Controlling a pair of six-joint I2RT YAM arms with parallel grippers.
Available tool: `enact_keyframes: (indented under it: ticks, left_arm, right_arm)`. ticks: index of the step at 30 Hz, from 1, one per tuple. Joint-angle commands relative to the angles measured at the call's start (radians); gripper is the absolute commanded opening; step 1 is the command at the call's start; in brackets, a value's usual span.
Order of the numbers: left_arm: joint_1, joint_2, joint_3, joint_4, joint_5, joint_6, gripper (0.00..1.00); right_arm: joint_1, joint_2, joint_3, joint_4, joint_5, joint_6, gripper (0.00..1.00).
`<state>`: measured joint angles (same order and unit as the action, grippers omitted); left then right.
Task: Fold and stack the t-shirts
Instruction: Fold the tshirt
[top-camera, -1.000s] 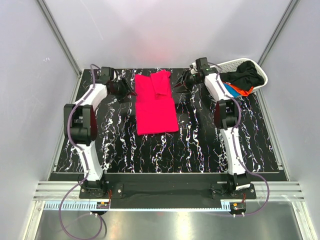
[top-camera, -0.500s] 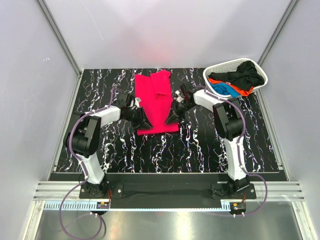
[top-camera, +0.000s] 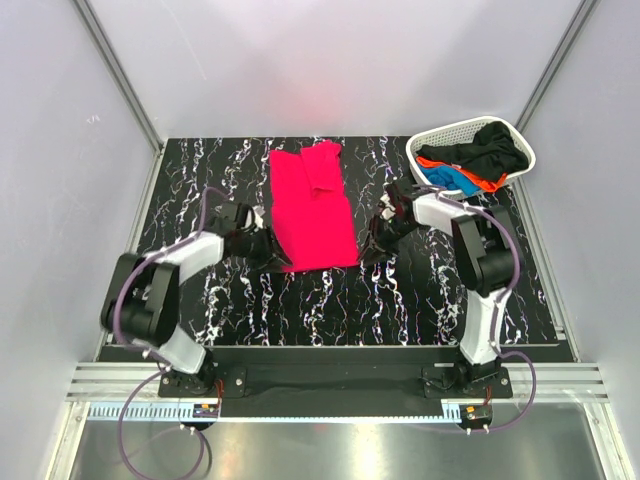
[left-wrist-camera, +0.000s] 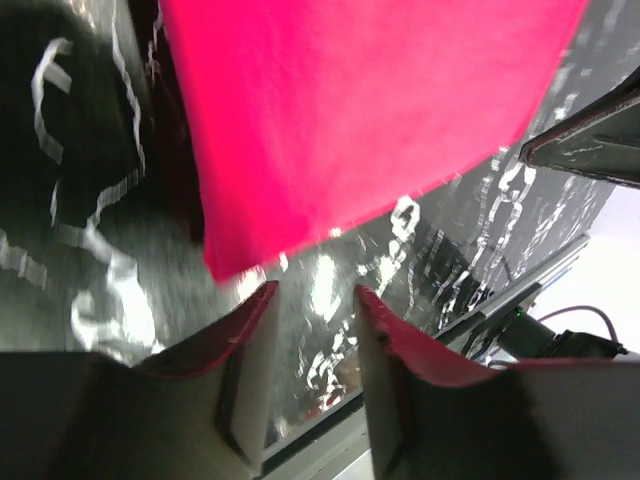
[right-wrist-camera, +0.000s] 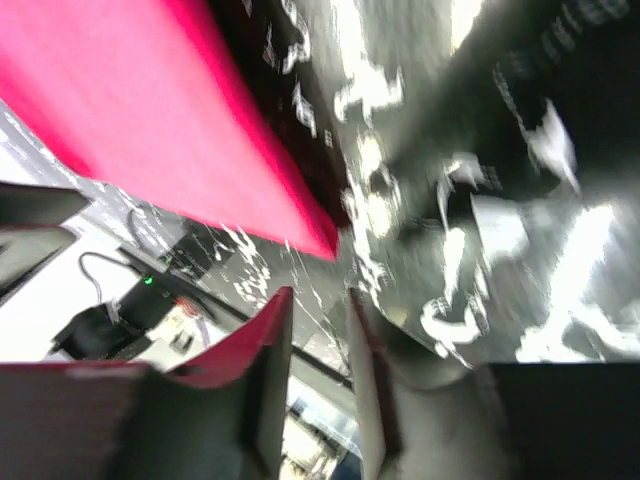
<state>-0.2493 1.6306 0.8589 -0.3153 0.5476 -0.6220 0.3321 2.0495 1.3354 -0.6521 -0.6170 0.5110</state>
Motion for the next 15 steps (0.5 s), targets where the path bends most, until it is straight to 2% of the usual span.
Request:
enact_keyframes:
  ticks: [1, 5, 6, 8, 9, 10, 13, 15]
  left_arm:
    - [-0.01, -0.177, -0.049, 0.01, -0.083, -0.048, 0.47]
    - [-0.031, -0.326, -0.171, 0.033, -0.135, -0.18, 0.57]
    - [-0.033, -0.354, -0.211, 0.053, -0.15, -0.22, 0.58]
    - [-0.036, -0.435, -0.294, 0.175, -0.153, -0.378, 0.58]
    - [-0.038, -0.458, -0.386, 0.229, -0.169, -0.439, 0.58]
    - [-0.05, -0.481, -0.426, 0.322, -0.185, -0.555, 0.58]
    - [-0.08, -0.517, -0.544, 0.52, -0.277, -0.709, 0.59]
    - [-0.088, -0.477, -0.561, 0.564, -0.33, -0.742, 0.6]
  right_arm:
    - [-0.004, -0.144, -0.069, 0.017, 0.118, -0.011, 0.37]
    - [-0.004, -0.254, -0.188, 0.127, 0.108, 0.07, 0.49]
    - [-0.004, -0.273, -0.256, 0.173, 0.096, 0.149, 0.53]
    - [-0.001, -0.345, -0.344, 0.384, 0.082, 0.252, 0.55]
    - [0.001, -0.366, -0.434, 0.464, 0.088, 0.361, 0.57]
    - [0.002, -0.388, -0.471, 0.603, 0.109, 0.41, 0.61]
    - [0.019, -0.4, -0.536, 0.738, 0.141, 0.509, 0.61]
    - [0.036, -0.378, -0.536, 0.75, 0.18, 0.533, 0.61]
